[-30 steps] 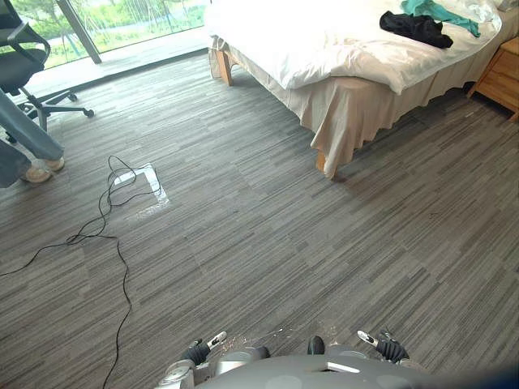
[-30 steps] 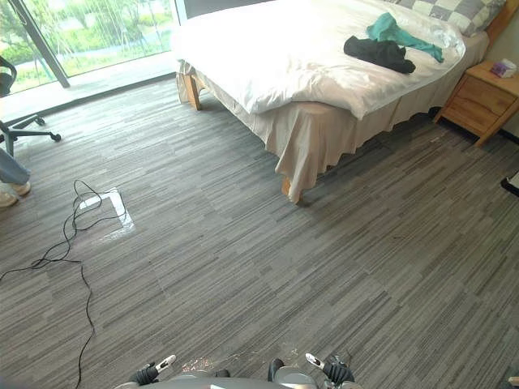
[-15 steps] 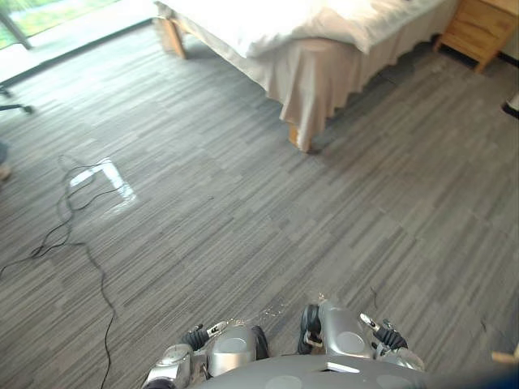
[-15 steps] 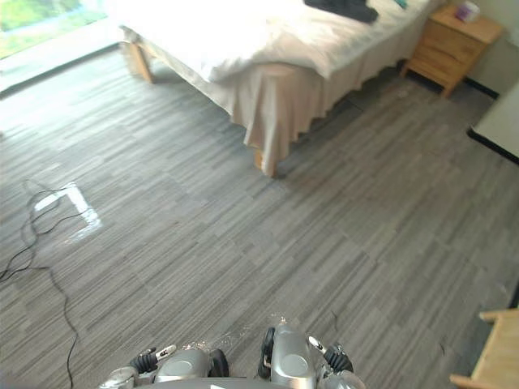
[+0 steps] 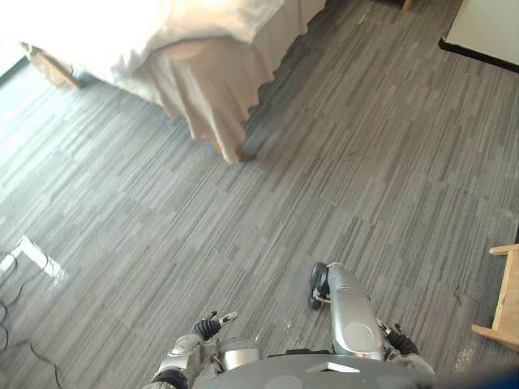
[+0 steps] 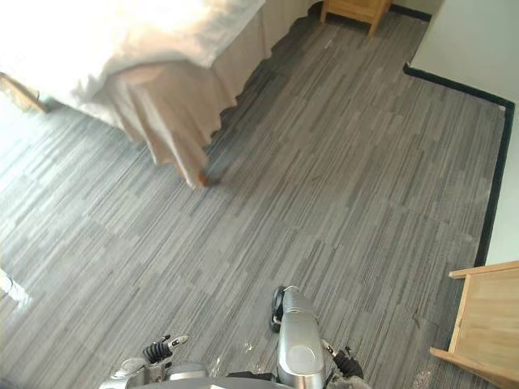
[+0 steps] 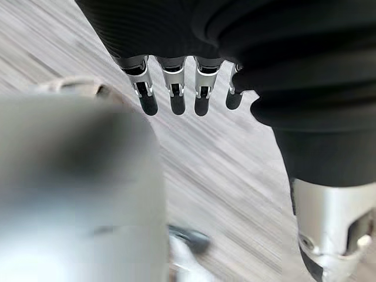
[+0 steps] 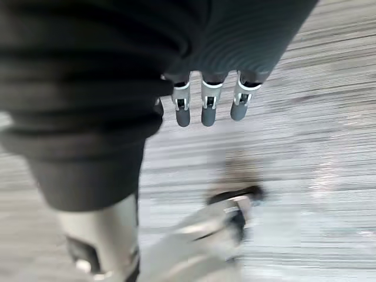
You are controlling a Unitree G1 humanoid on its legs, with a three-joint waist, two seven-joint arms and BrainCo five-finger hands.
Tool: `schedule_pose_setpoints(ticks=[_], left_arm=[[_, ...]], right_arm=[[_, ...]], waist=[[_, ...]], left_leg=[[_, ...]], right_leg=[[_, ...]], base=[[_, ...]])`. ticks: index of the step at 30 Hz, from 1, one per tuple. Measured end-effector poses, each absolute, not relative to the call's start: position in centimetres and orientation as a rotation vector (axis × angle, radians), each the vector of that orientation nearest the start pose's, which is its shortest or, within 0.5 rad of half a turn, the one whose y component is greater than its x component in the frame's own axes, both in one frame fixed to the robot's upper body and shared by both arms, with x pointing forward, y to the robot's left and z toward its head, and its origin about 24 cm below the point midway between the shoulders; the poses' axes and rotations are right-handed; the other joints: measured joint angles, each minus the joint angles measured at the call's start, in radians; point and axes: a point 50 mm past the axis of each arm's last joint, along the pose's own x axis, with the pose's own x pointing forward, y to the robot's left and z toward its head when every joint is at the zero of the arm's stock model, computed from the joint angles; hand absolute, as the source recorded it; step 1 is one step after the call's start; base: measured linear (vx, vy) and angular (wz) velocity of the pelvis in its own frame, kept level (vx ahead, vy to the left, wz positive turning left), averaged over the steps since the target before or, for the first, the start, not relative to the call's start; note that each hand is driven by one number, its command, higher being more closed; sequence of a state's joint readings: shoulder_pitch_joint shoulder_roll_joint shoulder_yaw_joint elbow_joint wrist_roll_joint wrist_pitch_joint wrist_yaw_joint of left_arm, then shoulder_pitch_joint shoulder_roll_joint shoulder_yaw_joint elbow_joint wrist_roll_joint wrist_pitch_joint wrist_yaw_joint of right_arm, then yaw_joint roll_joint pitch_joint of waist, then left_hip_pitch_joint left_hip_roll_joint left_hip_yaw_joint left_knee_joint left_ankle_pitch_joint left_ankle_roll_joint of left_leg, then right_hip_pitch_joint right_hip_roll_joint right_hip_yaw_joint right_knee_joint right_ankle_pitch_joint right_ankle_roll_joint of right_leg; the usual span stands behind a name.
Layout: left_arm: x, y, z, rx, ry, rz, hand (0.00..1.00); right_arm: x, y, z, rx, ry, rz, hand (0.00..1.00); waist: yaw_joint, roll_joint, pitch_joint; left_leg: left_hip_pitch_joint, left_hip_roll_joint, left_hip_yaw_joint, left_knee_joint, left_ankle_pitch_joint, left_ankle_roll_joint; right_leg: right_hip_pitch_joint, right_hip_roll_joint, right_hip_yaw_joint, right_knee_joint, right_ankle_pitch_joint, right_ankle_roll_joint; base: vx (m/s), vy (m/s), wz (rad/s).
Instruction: Tidy the bed and pick cloth on bed and put in laundry
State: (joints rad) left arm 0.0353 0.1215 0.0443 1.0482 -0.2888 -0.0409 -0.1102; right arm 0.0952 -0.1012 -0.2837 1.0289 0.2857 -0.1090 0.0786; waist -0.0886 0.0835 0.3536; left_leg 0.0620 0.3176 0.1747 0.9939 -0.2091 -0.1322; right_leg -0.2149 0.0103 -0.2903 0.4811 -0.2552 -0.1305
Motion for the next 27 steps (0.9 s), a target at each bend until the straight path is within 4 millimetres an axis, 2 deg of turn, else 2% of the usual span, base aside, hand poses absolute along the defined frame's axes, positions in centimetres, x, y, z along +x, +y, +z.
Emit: schedule_pose_setpoints(ticks=[1, 2, 3, 4, 5, 6, 7, 8, 9, 11, 12, 13, 14, 15, 16, 17, 18, 19, 20, 21, 22, 23, 24, 25, 27], left_arm=[[12.6, 19.6, -14.9, -0.237, 0.947, 0.165, 0.00], [13.4, 19.5, -14.5, -0.238, 0.897, 0.153, 0.00], [14.1, 19.5, -14.1, -0.245, 0.856, 0.143, 0.00], [14.3, 19.4, -13.9, -0.253, 0.838, 0.142, 0.00], [14.8, 19.5, -13.6, -0.271, 0.807, 0.149, 0.00], [14.7, 19.3, -13.6, -0.303, 0.802, 0.162, 0.00], [14.7, 19.2, -13.7, -0.314, 0.804, 0.167, 0.00], [14.5, 19.1, -13.8, -0.321, 0.818, 0.166, 0.00], [14.3, 19.0, -13.9, -0.324, 0.827, 0.168, 0.00], [14.1, 19.0, -14.0, -0.342, 0.842, 0.188, 0.00], [14.0, 19.0, -14.1, -0.350, 0.854, 0.198, 0.00], [13.8, 18.9, -14.3, -0.357, 0.878, 0.222, 0.00], [13.4, 19.6, -14.5, -0.337, 0.902, 0.250, 0.00], [13.4, 20.0, -14.6, -0.325, 0.919, 0.255, 0.00], [13.4, 20.1, -14.6, -0.309, 0.940, 0.245, 0.00], [13.3, 20.1, -14.8, -0.294, 0.960, 0.234, 0.00], [13.1, 20.0, -14.8, -0.293, 0.965, 0.234, 0.00], [12.6, 19.9, -15.1, -0.288, 0.992, 0.228, 0.00], [12.4, 19.6, -15.3, -0.281, 1.010, 0.211, 0.00], [12.2, 19.1, -15.5, -0.273, 1.027, 0.188, 0.00], [12.1, 18.8, -15.5, -0.272, 1.034, 0.178, 0.00], [11.9, 18.4, -15.6, -0.275, 1.040, 0.170, 0.00], [11.9, 18.3, -15.6, -0.271, 1.042, 0.165, 0.00], [11.8, 18.4, -15.6, -0.266, 1.044, 0.165, 0.00], [11.3, 19.1, -15.7, -0.276, 1.042, 0.207, 0.00]], right_arm=[[10.3, -22.6, -15.1, 0.299, 0.912, -0.405, 0.00], [10.5, -22.4, -15.0, 0.282, 0.903, -0.370, 0.00], [10.9, -22.4, -14.8, 0.278, 0.883, -0.349, 0.00], [11.2, -22.4, -14.7, 0.274, 0.875, -0.340, 0.00], [11.6, -22.3, -14.5, 0.264, 0.862, -0.321, 0.00], [11.6, -22.4, -14.5, 0.255, 0.865, -0.318, 0.00], [11.4, -22.5, -14.6, 0.250, 0.871, -0.319, 0.00], [10.8, -22.6, -14.7, 0.250, 0.886, -0.329, 0.00], [10.5, -22.7, -14.7, 0.247, 0.891, -0.333, 0.00], [10.1, -22.9, -14.8, 0.244, 0.897, -0.336, 0.00], [10.1, -22.9, -14.8, 0.243, 0.898, -0.337, 0.00], [10.0, -22.8, -14.8, 0.245, 0.902, -0.337, 0.00], [10.4, -22.3, -14.9, 0.258, 0.898, -0.328, 0.00], [10.7, -22.0, -14.9, 0.267, 0.894, -0.324, 0.00], [10.7, -21.8, -15.0, 0.277, 0.897, -0.325, 0.00], [10.9, -21.7, -15.0, 0.282, 0.894, -0.327, 0.00], [10.9, -21.6, -15.0, 0.286, 0.894, -0.327, 0.00], [10.8, -21.5, -15.0, 0.292, 0.892, -0.327, 0.00], [10.6, -21.5, -14.9, 0.293, 0.883, -0.333, 0.00], [10.5, -21.6, -14.9, 0.306, 0.873, -0.351, 0.00], [10.3, -21.8, -14.9, 0.309, 0.871, -0.359, 0.00], [9.7, -21.9, -14.9, 0.316, 0.870, -0.378, 0.00], [9.5, -21.9, -14.9, 0.327, 0.874, -0.388, 0.00], [9.4, -21.8, -15.0, 0.333, 0.875, -0.391, 0.00], [8.6, -21.3, -15.3, 0.364, 0.891, -0.413, 0.00]], waist=[[0.018, -0.016, 0.009], [0.047, -0.034, 0.015], [0.074, -0.045, 0.018], [0.078, -0.049, 0.019], [0.083, -0.049, 0.022], [0.081, -0.054, 0.027], [0.079, -0.049, 0.026], [0.079, -0.036, 0.022], [0.079, -0.032, 0.019], [0.079, -0.031, 0.006], [0.078, -0.033, -0.006], [0.081, -0.048, -0.034], [0.082, -0.075, -0.061], [0.074, -0.098, -0.069], [0.054, -0.126, -0.078], [0.046, -0.126, -0.078], [0.045, -0.125, -0.077], [0.040, -0.112, -0.077], [0.032, -0.099, -0.078], [0.022, -0.078, -0.082], [0.021, -0.068, -0.087], [0.021, -0.055, -0.097], [0.022, -0.055, -0.097], [0.022, -0.057, -0.098], [0.026, -0.083, -0.108]], left_leg=[[-0.057, -0.076, -0.022, 0.066, -0.042, 0.001], [-0.121, -0.146, -0.016, 0.066, -0.074, 0.014], [-0.183, -0.190, 0.007, 0.003, -0.093, 0.042], [-0.217, -0.210, 0.021, -0.044, -0.100, 0.049], [-0.269, -0.239, 0.065, -0.185, -0.095, 0.049], [-0.285, -0.245, 0.152, -0.386, -0.062, 0.047], [-0.290, -0.241, 0.208, -0.470, -0.038, 0.055], [-0.291, -0.233, 0.319, -0.599, 0.016, 0.082], [-0.291, -0.233, 0.367, -0.643, 0.038, 0.095], [-0.294, -0.236, 0.509, -0.715, 0.070, 0.168], [-0.304, -0.241, 0.524, -0.715, 0.067, 0.211], [-0.311, -0.251, 0.530, -0.701, 0.106, 0.346], [-0.313, -0.268, 0.547, -0.662, 0.113, 0.415], [-0.311, -0.287, 0.528, -0.654, 0.087, 0.414], [-0.303, -0.325, 0.463, -0.641, 0.046, 0.406], [-0.266, -0.341, 0.408, -0.627, 0.020, 0.385], [-0.238, -0.346, 0.380, -0.627, 0.010, 0.379], [-0.162, -0.359, 0.302, -0.652, -0.006, 0.355], [-0.110, -0.361, 0.240, -0.685, -0.007, 0.344], [-0.043, -0.359, 0.159, -0.746, 0.005, 0.325], [-0.019, -0.357, 0.123, -0.774, 0.012, 0.313], [0.025, -0.354, 0.052, -0.826, 0.021, 0.297], [0.049, -0.348, -0.022, -0.852, 0.013, 0.277], [0.059, -0.345, -0.053, -0.853, 0.004, 0.265], [0.088, -0.334, -0.139, -0.805, -0.062, 0.199]], right_leg=[[0.083, 0.030, 0.024, -0.073, 0.010, -0.012], [0.166, 0.050, 0.043, -0.136, 0.023, -0.021], [0.232, 0.059, 0.064, -0.167, 0.017, -0.025], [0.259, 0.063, 0.074, -0.178, 0.009, -0.029], [0.302, 0.059, 0.091, -0.189, -0.007, -0.013], [0.341, 0.054, 0.092, -0.203, -0.027, 0.006], [0.367, 0.053, 0.088, -0.215, -0.039, 0.013], [0.429, 0.055, 0.080, -0.249, -0.065, 0.021], [0.462, 0.057, 0.074, -0.267, -0.076, 0.030], [0.543, 0.053, 0.023, -0.293, -0.129, 0.078], [0.545, 0.051, 0.008, -0.279, -0.143, 0.097], [0.519, 0.029, -0.019, -0.191, -0.177, 0.154], [0.455, -0.019, -0.047, -0.007, -0.195, 0.190], [0.413, -0.056, -0.054, 0.113, -0.183, 0.212], [0.314, -0.123, -0.048, 0.353, -0.125, 0.240], [0.267, -0.162, -0.053, 0.492, -0.144, 0.216], [0.256, -0.176, -0.052, 0.519, -0.150, 0.211], [0.238, -0.190, -0.047, 0.518, -0.157, 0.200], [0.215, -0.184, -0.030, 0.480, -0.160, 0.198], [0.170, -0.161, 0.015, 0.375, -0.165, 0.209], [0.142, -0.149, 0.046, 0.313, -0.163, 0.211], [0.078, -0.133, 0.115, 0.183, -0.143, 0.230], [0.026, -0.119, 0.194, 0.055, -0.091, 0.244], [0.007, -0.115, 0.227, -0.007, -0.053, 0.247], [-0.026, -0.121, 0.296, -0.228, 0.106, 0.238]], base=[[0.49, -0.237, -0.68], [0.40, -0.163, -0.86], [0.41, -0.142, -0.77], [0.43, -0.116, -0.60], [0.45, -0.101, -0.46], [0.52, -0.100, -0.41], [0.54, -0.051, -0.32], [0.46, -0.003, -0.11], [0.49, 0.043, 0.01], [0.53, 0.067, 0.13], [0.62, 0.079, 0.20], [0.70, 0.083, 0.33], [0.72, 0.083, 0.48], [0.72, 0.069, 0.84], [0.68, 0.067, 1.26], [0.79, 0.060, 1.29], [0.65, 0.039, 1.45], [0.62, -0.009, 1.42], [0.58, -0.064, 1.99], [0.56, -0.091, 1.75], [0.64, -0.165, 1.87], [0.51, -0.167, 1.71], [0.49, -0.198, 1.67], [0.36, -0.241, 1.61], [0.59, -0.446, 1.29]])
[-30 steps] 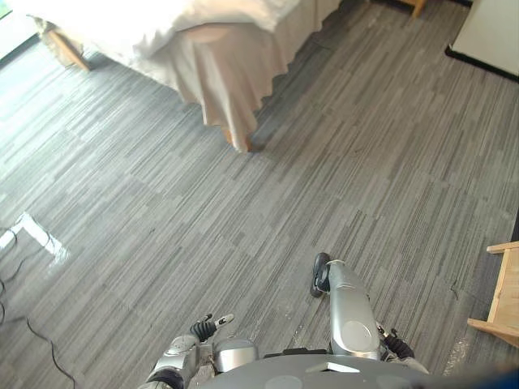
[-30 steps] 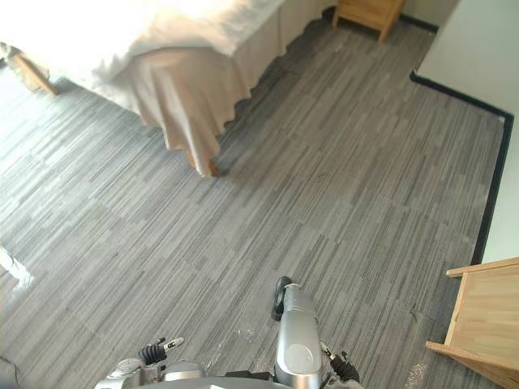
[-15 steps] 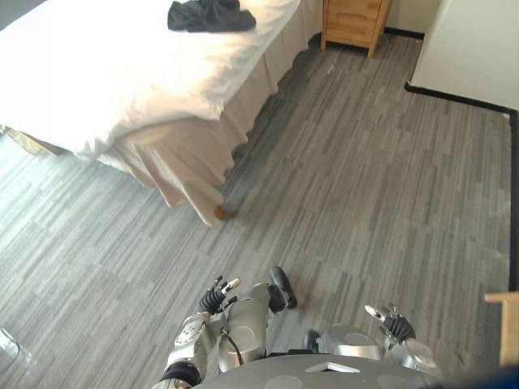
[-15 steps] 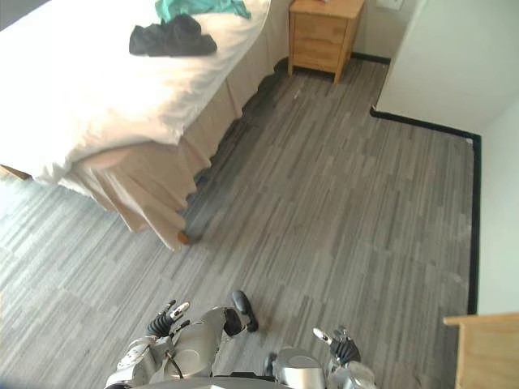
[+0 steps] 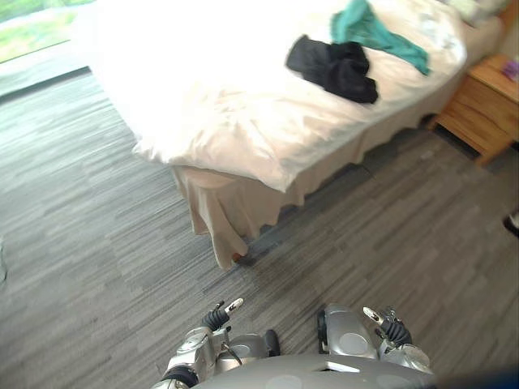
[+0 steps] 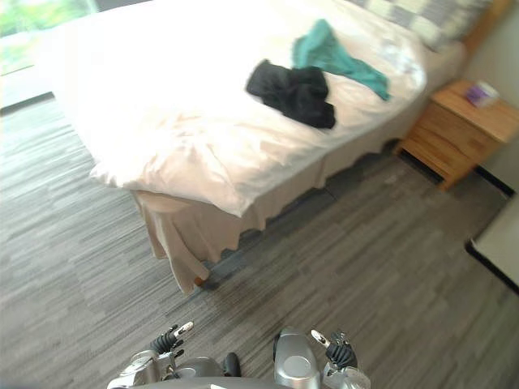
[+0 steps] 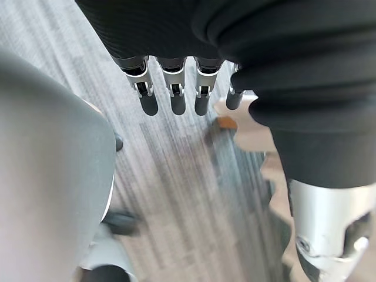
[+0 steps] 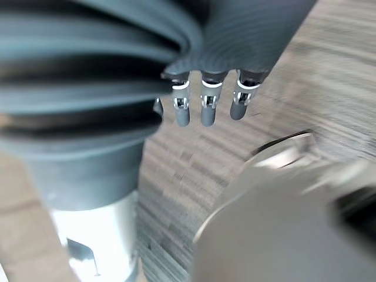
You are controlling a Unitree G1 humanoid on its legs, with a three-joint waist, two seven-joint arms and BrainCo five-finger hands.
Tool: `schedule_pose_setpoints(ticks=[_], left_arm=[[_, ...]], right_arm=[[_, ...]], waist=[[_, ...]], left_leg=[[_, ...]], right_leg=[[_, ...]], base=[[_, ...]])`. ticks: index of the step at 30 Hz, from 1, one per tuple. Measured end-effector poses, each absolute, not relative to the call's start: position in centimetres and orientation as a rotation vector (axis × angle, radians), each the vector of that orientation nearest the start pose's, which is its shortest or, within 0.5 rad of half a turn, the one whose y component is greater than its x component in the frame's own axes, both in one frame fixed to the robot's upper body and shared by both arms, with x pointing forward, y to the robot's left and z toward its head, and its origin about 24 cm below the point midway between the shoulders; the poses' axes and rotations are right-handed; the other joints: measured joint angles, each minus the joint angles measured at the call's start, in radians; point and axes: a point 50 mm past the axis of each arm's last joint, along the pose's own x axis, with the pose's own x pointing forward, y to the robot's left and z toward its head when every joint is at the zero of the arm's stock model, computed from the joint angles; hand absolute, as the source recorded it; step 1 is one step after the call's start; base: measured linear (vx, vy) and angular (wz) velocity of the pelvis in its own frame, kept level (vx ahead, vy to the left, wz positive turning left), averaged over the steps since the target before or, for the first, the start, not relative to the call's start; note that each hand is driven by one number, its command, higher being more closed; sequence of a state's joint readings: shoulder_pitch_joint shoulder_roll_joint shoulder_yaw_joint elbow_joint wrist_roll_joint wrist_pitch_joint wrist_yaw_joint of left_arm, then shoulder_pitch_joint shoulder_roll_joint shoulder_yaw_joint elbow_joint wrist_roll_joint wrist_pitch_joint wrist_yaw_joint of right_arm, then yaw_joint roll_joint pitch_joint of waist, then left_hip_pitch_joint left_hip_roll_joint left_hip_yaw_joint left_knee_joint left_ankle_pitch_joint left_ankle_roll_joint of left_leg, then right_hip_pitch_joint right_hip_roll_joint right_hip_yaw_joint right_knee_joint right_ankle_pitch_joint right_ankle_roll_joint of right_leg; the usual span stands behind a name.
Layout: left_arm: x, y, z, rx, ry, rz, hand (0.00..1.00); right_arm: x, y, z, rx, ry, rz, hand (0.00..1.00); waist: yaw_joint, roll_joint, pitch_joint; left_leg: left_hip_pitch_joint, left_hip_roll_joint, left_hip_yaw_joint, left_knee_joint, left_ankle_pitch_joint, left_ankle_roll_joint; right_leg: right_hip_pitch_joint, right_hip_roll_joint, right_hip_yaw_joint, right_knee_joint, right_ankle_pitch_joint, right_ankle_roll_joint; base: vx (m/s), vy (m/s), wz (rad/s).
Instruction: Tidy the bed and pick cloth on bed and put in laundry
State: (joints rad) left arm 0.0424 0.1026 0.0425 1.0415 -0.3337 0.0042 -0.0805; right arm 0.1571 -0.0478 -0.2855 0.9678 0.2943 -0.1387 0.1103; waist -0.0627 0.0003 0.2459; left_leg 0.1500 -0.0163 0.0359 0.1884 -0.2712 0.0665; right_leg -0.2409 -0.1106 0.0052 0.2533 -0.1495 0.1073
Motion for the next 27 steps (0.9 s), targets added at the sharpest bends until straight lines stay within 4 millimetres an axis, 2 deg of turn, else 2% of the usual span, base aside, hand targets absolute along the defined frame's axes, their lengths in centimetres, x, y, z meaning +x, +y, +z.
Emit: schedule_pose_setpoints(ticks=[1, 2, 3, 5, 6, 7, 8, 10, 12, 13, 14, 15, 16, 17, 19, 21, 22, 26, 27], left_arm=[[11.1, 19.4, -15.7, -0.285, 1.037, 0.228, 0.00], [10.2, 19.9, -15.8, -0.298, 1.045, 0.267, 0.00], [10.2, 19.6, -15.9, -0.309, 1.047, 0.271, 0.00], [10.3, 18.2, -15.9, -0.365, 1.024, 0.281, 0.00], [10.3, 18.1, -15.9, -0.377, 1.019, 0.292, 0.00], [10.2, 18.2, -15.9, -0.404, 1.011, 0.320, 0.00], [10.2, 18.2, -15.8, -0.422, 0.995, 0.336, 0.00], [10.1, 18.1, -15.8, -0.419, 0.986, 0.334, 0.00], [10.1, 18.2, -15.8, -0.415, 0.976, 0.333, 0.00], [10.2, 18.2, -15.8, -0.413, 0.974, 0.330, 0.00], [10.2, 17.9, -15.8, -0.403, 0.982, 0.312, 0.00], [10.2, 17.8, -15.8, -0.400, 0.984, 0.306, 0.00], [10.2, 17.9, -15.8, -0.392, 0.989, 0.301, 0.00], [10.1, 18.3, -15.8, -0.376, 0.993, 0.300, 0.00], [10.1, 18.6, -15.8, -0.364, 0.994, 0.301, 0.00], [9.8, 19.5, -15.7, -0.330, 1.003, 0.305, 0.00], [9.8, 19.6, -15.8, -0.327, 1.006, 0.308, 0.00], [9.3, 20.0, -15.8, -0.484, 0.984, 0.497, 0.00], [9.1, 20.5, -15.8, -0.567, 0.946, 0.602, 0.00]], right_arm=[[8.4, -21.1, -15.3, 0.372, 0.897, -0.418, 0.00], [8.1, -20.7, -15.5, 0.389, 0.908, -0.421, 0.00], [8.2, -20.8, -15.5, 0.400, 0.906, -0.423, 0.00], [9.2, -21.8, -14.8, 0.381, 0.867, -0.415, 0.00], [9.4, -21.9, -14.7, 0.378, 0.860, -0.409, 0.00], [9.3, -22.0, -14.7, 0.376, 0.863, -0.408, 0.00], [9.2, -22.0, -14.8, 0.378, 0.871, -0.404, 0.00], [9.1, -22.0, -14.9, 0.380, 0.882, -0.390, 0.00], [9.3, -21.9, -14.9, 0.382, 0.883, -0.374, 0.00], [9.3, -21.9, -14.9, 0.383, 0.883, -0.375, 0.00], [8.9, -22.2, -15.0, 0.376, 0.899, -0.380, 0.00], [8.7, -22.3, -15.1, 0.375, 0.911, -0.384, 0.00], [8.2, -22.3, -15.4, 0.378, 0.938, -0.391, 0.00], [7.9, -22.2, -15.5, 0.384, 0.952, -0.394, 0.00], [7.9, -21.8, -15.6, 0.396, 0.960, -0.391, 0.00], [7.4, -21.0, -16.0, 0.419, 0.981, -0.389, 0.00], [7.4, -20.8, -16.0, 0.422, 0.983, -0.387, 0.00], [7.5, -20.8, -16.0, 0.405, 0.983, -0.377, 0.00], [7.5, -20.8, -15.9, 0.403, 0.980, -0.379, 0.00]], waist=[[0.005, -0.011, -0.002], [0.008, -0.029, -0.020], [0.006, -0.006, -0.020], [0.015, 0.047, -0.024], [0.018, 0.055, -0.019], [0.020, 0.053, -0.010], [0.027, 0.056, -0.009], [0.028, 0.058, -0.012], [0.028, 0.057, -0.013], [0.023, 0.059, -0.014], [0.019, 0.065, -0.020], [0.019, 0.067, -0.021], [0.020, 0.065, -0.029], [0.019, 0.054, -0.049], [0.020, 0.035, -0.054], [0.025, 0.005, -0.062], [0.025, -0.001, -0.065], [0.024, 0.004, -0.071], [0.023, 0.004, -0.071]], left_leg=[[0.009, 0.002, -0.006, 0.025, -0.026, -0.021], [0.013, 0.017, -0.014, 0.083, -0.079, -0.061], [0.016, 0.038, -0.003, 0.096, -0.091, -0.081], [0.022, 0.104, 0.037, 0.145, -0.076, -0.113], [0.009, 0.118, 0.038, 0.192, -0.069, -0.123], [-0.039, 0.147, 0.043, 0.319, -0.047, -0.157], [-0.067, 0.179, 0.069, 0.409, -0.041, -0.167], [-0.077, 0.210, 0.140, 0.409, -0.043, -0.163], [-0.085, 0.208, 0.202, 0.288, -0.031, -0.150], [-0.089, 0.206, 0.220, 0.201, -0.002, -0.144], [-0.098, 0.205, 0.235, 0.056, 0.098, -0.148], [-0.099, 0.206, 0.238, 0.011, 0.157, -0.148], [-0.091, 0.199, 0.241, -0.046, 0.203, -0.169], [-0.086, 0.177, 0.241, -0.099, 0.224, -0.166], [-0.076, 0.162, 0.238, -0.141, 0.239, -0.165], [-0.051, 0.138, 0.228, -0.177, 0.255, -0.162], [-0.044, 0.131, 0.228, -0.184, 0.260, -0.163], [-0.006, 0.102, 0.216, -0.246, 0.289, -0.157], [-0.001, 0.099, 0.199, -0.273, 0.305, -0.155]], right_leg=[[0.001, 0.000, 0.003, -0.019, 0.030, -0.003], [0.012, -0.003, 0.014, 0.009, 0.178, -0.005], [0.006, 0.009, -0.006, 0.055, 0.160, 0.000], [0.014, 0.036, -0.074, 0.134, 0.062, -0.051], [0.029, 0.041, -0.086, 0.143, 0.041, -0.057], [0.076, 0.044, -0.115, 0.137, 0.014, -0.073], [0.136, 0.044, -0.148, 0.108, 0.000, -0.089], [0.216, 0.042, -0.184, 0.050, -0.003, -0.094], [0.256, 0.028, -0.201, 0.004, -0.003, -0.094], [0.265, 0.021, -0.214, -0.011, -0.002, -0.092], [0.273, 0.016, -0.239, -0.032, 0.002, -0.085], [0.281, 0.016, -0.247, -0.038, 0.002, -0.078], [0.288, 0.011, -0.261, -0.050, 0.006, -0.065], [0.291, -0.002, -0.275, -0.075, 0.015, -0.051], [0.305, -0.008, -0.290, -0.113, 0.029, -0.032], [0.349, -0.019, -0.306, -0.165, 0.051, -0.018], [0.359, -0.024, -0.311, -0.174, 0.053, -0.013], [0.390, -0.041, -0.336, -0.195, 0.062, 0.001], [0.391, -0.040, -0.352, -0.198, 0.063, 0.003]], base=[[0.66, -0.516, 1.05], [0.47, -0.372, 0.81], [0.56, -0.411, 0.85], [0.47, -0.342, 0.58], [0.39, -0.342, 0.66], [0.41, -0.382, 0.66], [0.39, -0.359, 0.58], [0.26, -0.214, 0.42], [0.20, -0.126, 0.29], [0.16, -0.022, 0.43], [0.17, 0.011, 0.47], [0.22, 0.068, 0.52], [0.18, 0.112, 0.45], [0.18, 0.140, 0.44], [0.08, 0.087, 0.28], [0.06, 0.092, 0.23], [0.05, 0.076, 0.17], [-0.01, 0.049, 0.16], [-0.06, 0.001, 0.26]])
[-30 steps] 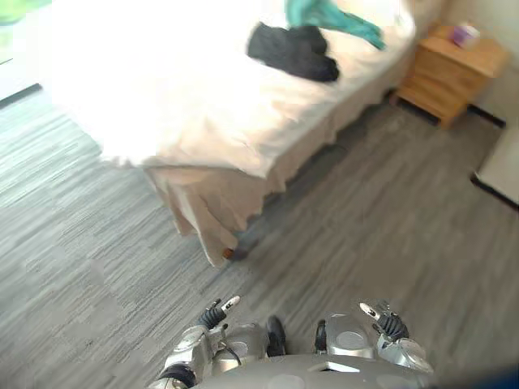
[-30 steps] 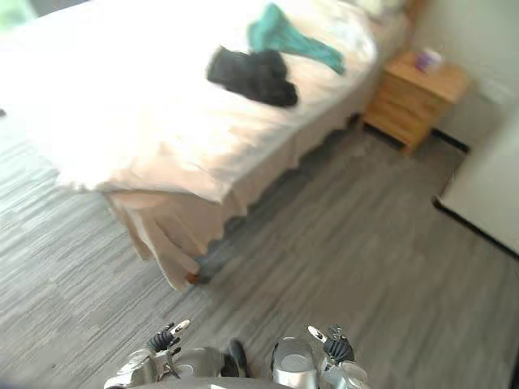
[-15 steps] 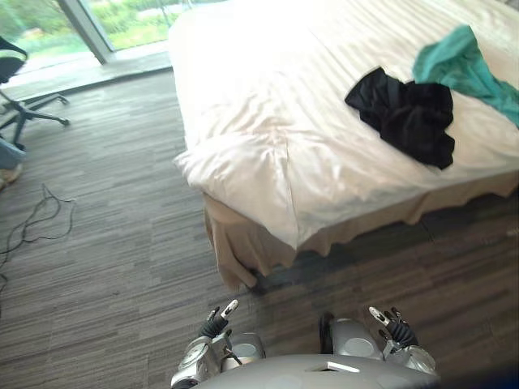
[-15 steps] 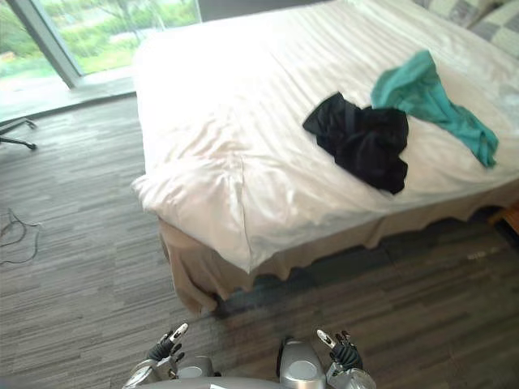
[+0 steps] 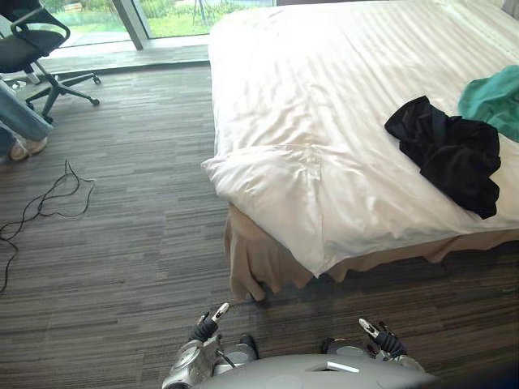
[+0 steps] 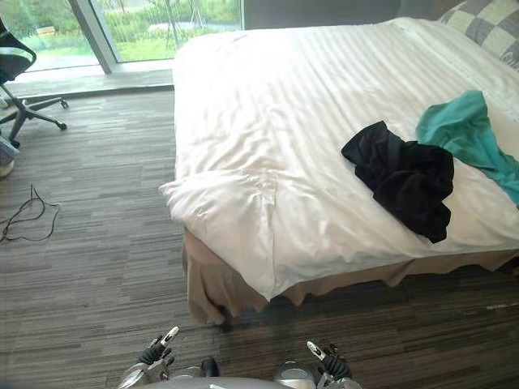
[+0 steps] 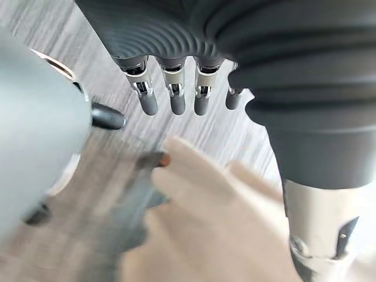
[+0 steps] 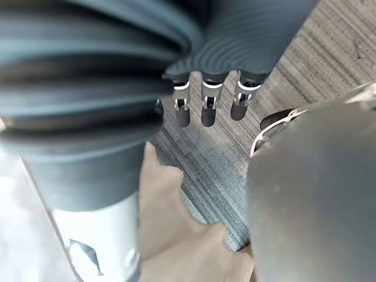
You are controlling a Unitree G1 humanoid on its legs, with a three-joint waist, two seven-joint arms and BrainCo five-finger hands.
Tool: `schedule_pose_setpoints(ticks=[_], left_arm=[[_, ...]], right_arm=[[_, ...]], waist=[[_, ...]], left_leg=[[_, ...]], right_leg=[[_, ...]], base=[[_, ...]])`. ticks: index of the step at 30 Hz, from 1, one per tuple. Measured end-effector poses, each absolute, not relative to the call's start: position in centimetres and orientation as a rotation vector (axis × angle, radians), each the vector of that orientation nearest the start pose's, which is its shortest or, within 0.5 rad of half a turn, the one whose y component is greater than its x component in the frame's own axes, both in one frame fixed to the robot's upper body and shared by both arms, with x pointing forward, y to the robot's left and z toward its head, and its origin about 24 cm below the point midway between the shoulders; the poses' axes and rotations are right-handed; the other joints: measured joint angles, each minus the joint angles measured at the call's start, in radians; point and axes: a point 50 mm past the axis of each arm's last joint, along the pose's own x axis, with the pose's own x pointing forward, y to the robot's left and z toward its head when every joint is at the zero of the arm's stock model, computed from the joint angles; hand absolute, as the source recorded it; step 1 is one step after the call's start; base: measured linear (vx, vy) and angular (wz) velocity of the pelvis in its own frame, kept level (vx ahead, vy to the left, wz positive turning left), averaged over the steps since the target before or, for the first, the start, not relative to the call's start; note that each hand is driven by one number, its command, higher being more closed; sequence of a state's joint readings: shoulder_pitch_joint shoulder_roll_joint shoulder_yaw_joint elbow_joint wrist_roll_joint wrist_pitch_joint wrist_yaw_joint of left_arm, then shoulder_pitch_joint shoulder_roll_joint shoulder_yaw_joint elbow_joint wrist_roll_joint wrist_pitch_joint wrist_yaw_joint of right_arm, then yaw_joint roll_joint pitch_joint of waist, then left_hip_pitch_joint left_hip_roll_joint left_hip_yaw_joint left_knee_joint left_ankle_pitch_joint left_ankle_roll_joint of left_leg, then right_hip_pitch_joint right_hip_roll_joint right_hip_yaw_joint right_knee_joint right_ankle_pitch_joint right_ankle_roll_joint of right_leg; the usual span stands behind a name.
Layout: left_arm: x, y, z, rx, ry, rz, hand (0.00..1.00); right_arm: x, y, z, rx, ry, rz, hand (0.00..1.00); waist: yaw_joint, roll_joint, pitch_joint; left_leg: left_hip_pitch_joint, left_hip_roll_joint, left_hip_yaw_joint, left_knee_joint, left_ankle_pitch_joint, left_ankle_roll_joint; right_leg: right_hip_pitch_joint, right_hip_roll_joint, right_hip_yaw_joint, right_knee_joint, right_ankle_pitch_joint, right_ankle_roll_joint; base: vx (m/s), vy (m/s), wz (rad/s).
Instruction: Tidy the bed and pick cloth on bed and put in laundry
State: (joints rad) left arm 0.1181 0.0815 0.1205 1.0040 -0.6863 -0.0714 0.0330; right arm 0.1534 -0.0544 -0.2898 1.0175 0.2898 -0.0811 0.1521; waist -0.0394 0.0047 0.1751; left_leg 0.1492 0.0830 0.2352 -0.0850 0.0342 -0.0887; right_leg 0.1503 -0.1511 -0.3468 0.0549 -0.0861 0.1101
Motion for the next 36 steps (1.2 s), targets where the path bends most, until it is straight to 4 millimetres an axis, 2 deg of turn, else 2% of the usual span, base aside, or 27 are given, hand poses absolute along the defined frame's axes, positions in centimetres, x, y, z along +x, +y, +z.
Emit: schedule_pose_setpoints(ticks=[3, 5, 6, 8, 9, 10, 13, 14, 16, 17, 19, 21, 22, 23, 25, 27, 28, 29, 30, 32, 33, 35, 36], left_arm=[[7.9, 22.6, -15.6, -0.700, 0.852, 0.844, 0.00], [6.0, 25.2, -15.1, -0.783, 0.729, 1.085, 0.00], [5.8, 25.9, -14.9, -0.798, 0.685, 1.138, 0.00], [4.7, 29.0, -13.5, -0.817, 0.506, 1.309, 0.00], [4.6, 29.9, -13.0, -0.811, 0.464, 1.337, 0.00], [4.9, 32.7, -11.2, -0.758, 0.339, 1.370, 0.00], [6.8, 35.8, -8.4, -0.660, 0.197, 1.330, 0.00], [8.7, 37.7, -6.1, -0.621, 0.067, 1.303, 0.00], [10.7, 39.5, -3.7, -0.595, -0.044, 1.271, 0.00], [12.6, 40.9, -1.2, -0.553, -0.135, 1.225, 0.00], [14.7, 41.6, 1.2, -0.468, -0.191, 1.160, 0.00], [18.7, 41.5, 5.2, -0.358, -0.292, 1.036, 0.00], [19.6, 41.4, 6.3, -0.343, -0.323, 1.003, 0.00], [21.9, 40.9, 9.0, -0.306, -0.402, 0.914, 0.00], [24.1, 39.8, 11.8, -0.242, -0.468, 0.813, 0.00], [27.2, 37.1, 15.3, -0.082, -0.525, 0.639, 0.00], [28.0, 36.2, 15.9, -0.033, -0.527, 0.591, 0.00], [29.7, 34.3, 17.1, 0.066, -0.519, 0.502, 0.00], [30.5, 33.4, 17.6, 0.109, -0.513, 0.459, 0.00], [33.1, 29.9, 18.5, 0.289, -0.458, 0.302, 0.00], [33.5, 29.0, 18.4, 0.326, -0.437, 0.267, 0.00], [35.0, 25.8, 17.3, 0.495, -0.340, 0.119, 0.00], [35.3, 25.1, 16.9, 0.536, -0.313, 0.084, 0.00]], right_arm=[[7.4, -20.9, -16.0, 0.404, 0.984, -0.386, 0.00], [7.3, -21.1, -16.0, 0.405, 0.981, -0.402, 0.00], [7.4, -21.2, -15.9, 0.403, 0.979, -0.401, 0.00], [7.3, -21.5, -15.9, 0.396, 0.979, -0.404, 0.00], [7.3, -21.5, -15.9, 0.394, 0.980, -0.406, 0.00], [7.0, -21.8, -15.9, 0.388, 0.989, -0.413, 0.00], [6.3, -22.4, -15.9, 0.371, 1.002, -0.425, 0.00], [5.8, -22.7, -15.9, 0.361, 1.010, -0.435, 0.00], [5.5, -22.9, -15.8, 0.357, 1.008, -0.447, 0.00], [5.5, -22.8, -15.8, 0.358, 1.005, -0.448, 0.00], [5.4, -22.8, -15.9, 0.360, 1.004, -0.457, 0.00], [5.4, -22.9, -15.8, 0.365, 0.996, -0.473, 0.00], [5.4, -22.9, -15.8, 0.364, 0.993, -0.476, 0.00], [5.3, -22.9, -15.8, 0.368, 0.992, -0.484, 0.00], [5.0, -22.9, -15.8, 0.370, 0.995, -0.489, 0.00], [4.6, -23.1, -15.7, 0.367, 0.992, -0.497, 0.00], [4.5, -23.2, -15.7, 0.366, 0.991, -0.501, 0.00], [4.3, -23.3, -15.7, 0.368, 0.991, -0.509, 0.00], [4.2, -23.3, -15.7, 0.367, 0.991, -0.510, 0.00], [4.5, -23.5, -15.5, 0.360, 0.977, -0.507, 0.00], [4.5, -23.6, -15.5, 0.358, 0.974, -0.509, 0.00], [4.4, -23.6, -15.5, 0.363, 0.975, -0.511, 0.00], [4.4, -23.7, -15.5, 0.363, 0.975, -0.511, 0.00]], waist=[[0.002, -0.002, 0.003], [0.003, 0.001, 0.002], [0.004, 0.002, 0.002], [0.006, 0.018, 0.007], [0.006, 0.018, 0.007], [0.005, 0.026, 0.007], [0.004, 0.032, 0.003], [0.004, 0.036, -0.003], [0.004, 0.039, -0.005], [0.004, 0.041, -0.009], [0.001, 0.047, -0.023], [0.000, 0.046, -0.030], [-0.001, 0.047, -0.030], [-0.009, 0.049, -0.030], [-0.014, 0.052, -0.030], [-0.026, 0.060, -0.032], [-0.029, 0.063, -0.034], [-0.035, 0.066, -0.035], [-0.041, 0.068, -0.036], [-0.077, 0.082, -0.031], [-0.083, 0.087, -0.028], [-0.101, 0.095, -0.027], [-0.111, 0.096, -0.026]], left_leg=[[0.002, 0.002, -0.027, -0.013, 0.008, 0.003], [0.006, 0.002, -0.029, -0.018, 0.007, 0.005], [0.006, 0.002, -0.029, -0.019, 0.006, 0.006], [0.005, 0.002, -0.030, -0.019, -0.002, 0.009], [0.005, 0.003, -0.028, -0.019, -0.002, 0.010], [-0.001, 0.003, -0.021, -0.020, -0.007, 0.017], [-0.011, 0.003, 0.000, -0.020, -0.007, 0.018], [-0.011, 0.005, 0.006, -0.020, -0.009, 0.020], [-0.011, 0.005, 0.014, -0.019, -0.015, 0.019], [-0.008, 0.005, 0.031, -0.019, -0.019, 0.012], [-0.006, 0.005, 0.042, -0.018, -0.017, 0.017], [0.007, 0.000, 0.068, -0.013, -0.019, 0.015], [0.010, -0.001, 0.079, -0.013, -0.019, 0.014], [0.014, -0.004, 0.093, -0.013, -0.019, 0.014], [0.024, -0.005, 0.113, -0.013, -0.020, 0.013], [0.049, -0.005, 0.151, -0.012, -0.027, 0.004], [0.053, -0.005, 0.158, -0.012, -0.028, 0.002], [0.061, -0.005, 0.173, -0.012, -0.029, 0.002], [0.062, -0.005, 0.178, -0.012, -0.029, 0.001], [0.070, -0.006, 0.202, -0.012, -0.038, 0.004], [0.076, -0.005, 0.210, -0.009, -0.046, 0.002], [0.074, 0.002, 0.250, 0.032, -0.077, 0.002], [0.072, 0.001, 0.254, 0.038, -0.078, 0.003]], right_leg=[[0.007, 0.003, -0.030, -0.003, 0.000, 0.000], [0.021, 0.005, -0.044, -0.014, -0.001, 0.000], [0.024, 0.005, -0.047, -0.017, -0.001, 0.001], [0.032, 0.008, -0.051, -0.026, -0.004, 0.003], [0.033, 0.008, -0.051, -0.028, -0.004, 0.003], [0.033, 0.009, -0.054, -0.038, -0.003, 0.004], [0.032, 0.009, -0.055, -0.045, -0.003, 0.004], [0.032, 0.008, -0.054, -0.052, -0.002, 0.003], [0.032, 0.008, -0.047, -0.054, -0.001, 0.002], [0.030, 0.008, -0.035, -0.056, 0.007, 0.000], [0.030, 0.008, -0.021, -0.058, 0.015, 0.010], [0.031, 0.005, 0.000, -0.058, 0.016, 0.009], [0.031, 0.005, 0.006, -0.059, 0.016, 0.009], [0.032, 0.006, 0.017, -0.063, 0.016, 0.009], [0.033, 0.005, 0.032, -0.063, 0.019, 0.004], [0.036, 0.006, 0.065, -0.058, 0.020, 0.002], [0.036, 0.007, 0.072, -0.056, 0.020, 0.002], [0.035, 0.005, 0.087, -0.053, 0.020, 0.002], [0.034, 0.004, 0.089, -0.053, 0.020, 0.001], [0.027, 0.004, 0.110, -0.042, 0.019, -0.001], [0.025, 0.005, 0.119, -0.038, 0.018, -0.003], [0.011, 0.004, 0.155, -0.027, 0.015, -0.007], [0.007, 0.002, 0.163, -0.023, 0.015, -0.007]], base=[[-0.09, -0.012, 0.32], [-0.11, 0.005, 0.18], [-0.08, 0.011, 0.10], [-0.07, 0.014, 0.08], [-0.07, 0.022, 0.07], [-0.03, 0.016, 0.08], [0.00, 0.018, 0.09], [0.07, 0.020, 0.03], [0.08, 0.016, -0.13], [0.12, 0.022, -0.27], [0.18, 0.019, -0.20], [0.18, 0.024, -0.24], [0.14, 0.014, -0.28], [0.11, 0.004, -0.19], [0.10, 0.007, -0.24], [0.09, 0.011, -0.40], [0.07, 0.006, -0.39], [0.05, -0.002, -0.26], [0.05, -0.016, -0.21], [0.03, -0.013, -0.23], [0.03, 0.015, -0.47], [0.02, -0.012, -0.54], [-0.01, -0.046, -0.39]])
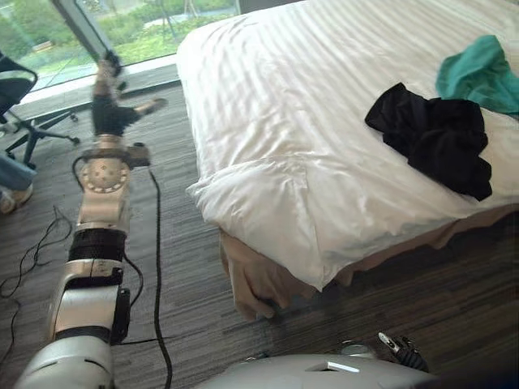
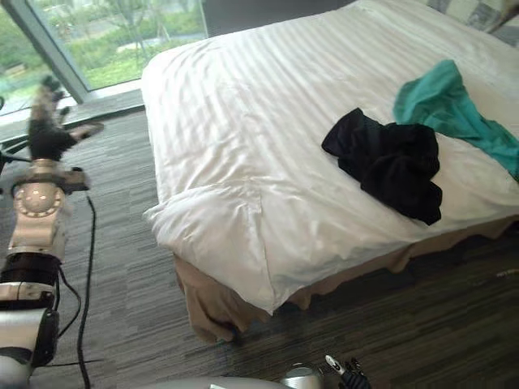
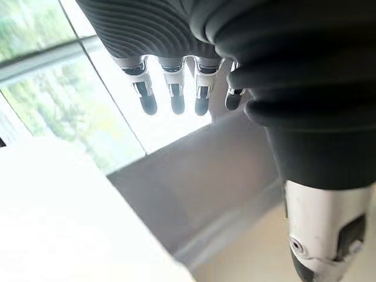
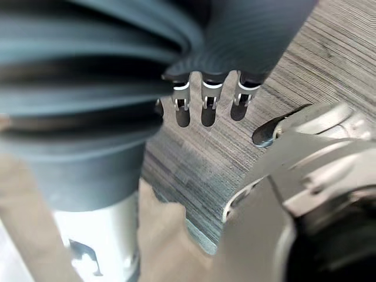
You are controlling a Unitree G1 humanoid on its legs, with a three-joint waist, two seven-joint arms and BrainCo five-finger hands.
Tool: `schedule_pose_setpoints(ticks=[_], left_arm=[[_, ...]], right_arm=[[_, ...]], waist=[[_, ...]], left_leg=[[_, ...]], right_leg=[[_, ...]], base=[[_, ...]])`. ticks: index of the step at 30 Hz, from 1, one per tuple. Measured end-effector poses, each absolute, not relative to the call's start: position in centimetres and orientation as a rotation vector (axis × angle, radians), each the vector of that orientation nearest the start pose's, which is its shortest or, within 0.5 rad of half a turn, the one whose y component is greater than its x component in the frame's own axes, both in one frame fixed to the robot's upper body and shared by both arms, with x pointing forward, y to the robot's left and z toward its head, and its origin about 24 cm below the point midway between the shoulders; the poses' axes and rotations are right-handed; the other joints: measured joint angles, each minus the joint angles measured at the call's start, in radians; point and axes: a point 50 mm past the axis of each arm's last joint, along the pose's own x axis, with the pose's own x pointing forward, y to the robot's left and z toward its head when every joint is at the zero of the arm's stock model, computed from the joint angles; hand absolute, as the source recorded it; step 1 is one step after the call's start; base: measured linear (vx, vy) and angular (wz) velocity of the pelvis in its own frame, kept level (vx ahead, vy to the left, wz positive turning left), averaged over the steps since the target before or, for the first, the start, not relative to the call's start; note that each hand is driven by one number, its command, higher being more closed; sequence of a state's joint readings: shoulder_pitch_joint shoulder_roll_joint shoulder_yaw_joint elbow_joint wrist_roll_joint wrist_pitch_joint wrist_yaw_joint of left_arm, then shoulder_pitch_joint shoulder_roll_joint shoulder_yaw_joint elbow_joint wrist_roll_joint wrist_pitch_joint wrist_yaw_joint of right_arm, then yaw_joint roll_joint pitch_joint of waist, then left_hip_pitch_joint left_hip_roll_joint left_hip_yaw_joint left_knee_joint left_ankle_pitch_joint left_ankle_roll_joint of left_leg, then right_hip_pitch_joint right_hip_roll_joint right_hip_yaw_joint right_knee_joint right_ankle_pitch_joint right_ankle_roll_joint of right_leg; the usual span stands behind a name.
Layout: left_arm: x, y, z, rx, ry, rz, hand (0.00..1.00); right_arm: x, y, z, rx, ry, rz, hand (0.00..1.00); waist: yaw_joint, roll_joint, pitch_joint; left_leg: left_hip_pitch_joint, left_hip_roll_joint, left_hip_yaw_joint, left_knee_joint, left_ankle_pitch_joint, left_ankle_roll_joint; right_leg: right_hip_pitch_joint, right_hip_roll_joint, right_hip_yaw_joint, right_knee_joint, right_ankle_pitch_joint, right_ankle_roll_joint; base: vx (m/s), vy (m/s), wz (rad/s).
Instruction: Tidy the bed and pick cloth on bed and put in laundry
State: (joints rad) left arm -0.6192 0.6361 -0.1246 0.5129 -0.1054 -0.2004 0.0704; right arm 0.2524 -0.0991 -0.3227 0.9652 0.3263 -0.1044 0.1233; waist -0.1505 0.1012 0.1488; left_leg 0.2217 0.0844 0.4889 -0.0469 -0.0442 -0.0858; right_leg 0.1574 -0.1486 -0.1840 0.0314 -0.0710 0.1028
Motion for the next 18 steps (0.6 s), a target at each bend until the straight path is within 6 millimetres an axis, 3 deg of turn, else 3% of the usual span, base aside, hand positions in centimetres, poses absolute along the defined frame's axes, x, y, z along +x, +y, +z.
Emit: schedule_pose_setpoints(ticks=[2, 4, 7, 11, 18], left_arm=[[36.2, 22.4, 15.4, 0.643, -0.229, -0.033, 0.00], [36.6, 21.2, 14.6, 0.674, -0.180, -0.074, 0.00], [37.0, 20.7, 12.7, 0.734, -0.063, -0.092, 0.00], [37.1, 19.5, 9.8, 0.741, 0.078, -0.104, 0.00], [36.6, 17.9, 6.1, 0.764, 0.268, -0.182, 0.00]], right_arm=[[4.0, -23.9, -15.4, 0.344, 0.978, -0.512, 0.00], [3.6, -24.0, -15.4, 0.336, 0.993, -0.512, 0.00], [4.0, -24.1, -15.2, 0.332, 0.976, -0.496, 0.00], [4.9, -25.7, -14.5, 0.293, 0.934, -0.499, 0.00], [7.1, -27.5, -13.3, 0.267, 0.838, -0.513, 0.00]], waist=[[-0.028, 0.014, 0.008], [-0.029, 0.020, 0.011], [-0.054, 0.025, 0.042], [-0.077, 0.055, 0.091], [-0.087, 0.059, 0.156]], left_leg=[[-0.002, 0.000, 0.008, 0.001, -0.002, 0.001], [-0.001, -0.001, 0.024, 0.003, -0.002, 0.001], [-0.024, 0.001, 0.040, 0.040, -0.003, 0.001], [-0.070, 0.000, 0.054, 0.088, -0.013, 0.012], [-0.102, -0.005, 0.079, 0.106, -0.015, 0.015]], right_leg=[[-0.015, -0.002, 0.010, 0.017, 0.000, -0.001], [-0.031, -0.003, 0.019, 0.032, -0.006, -0.010], [-0.062, -0.012, 0.034, 0.073, -0.012, -0.019], [-0.129, -0.029, 0.062, 0.152, -0.032, -0.026], [-0.207, -0.041, 0.094, 0.234, -0.059, -0.022]], base=[[-0.02, -0.034, -0.17], [0.00, -0.022, -0.15], [-0.05, -0.034, -0.07], [-0.07, -0.013, -0.02], [-0.08, -0.017, -0.08]])
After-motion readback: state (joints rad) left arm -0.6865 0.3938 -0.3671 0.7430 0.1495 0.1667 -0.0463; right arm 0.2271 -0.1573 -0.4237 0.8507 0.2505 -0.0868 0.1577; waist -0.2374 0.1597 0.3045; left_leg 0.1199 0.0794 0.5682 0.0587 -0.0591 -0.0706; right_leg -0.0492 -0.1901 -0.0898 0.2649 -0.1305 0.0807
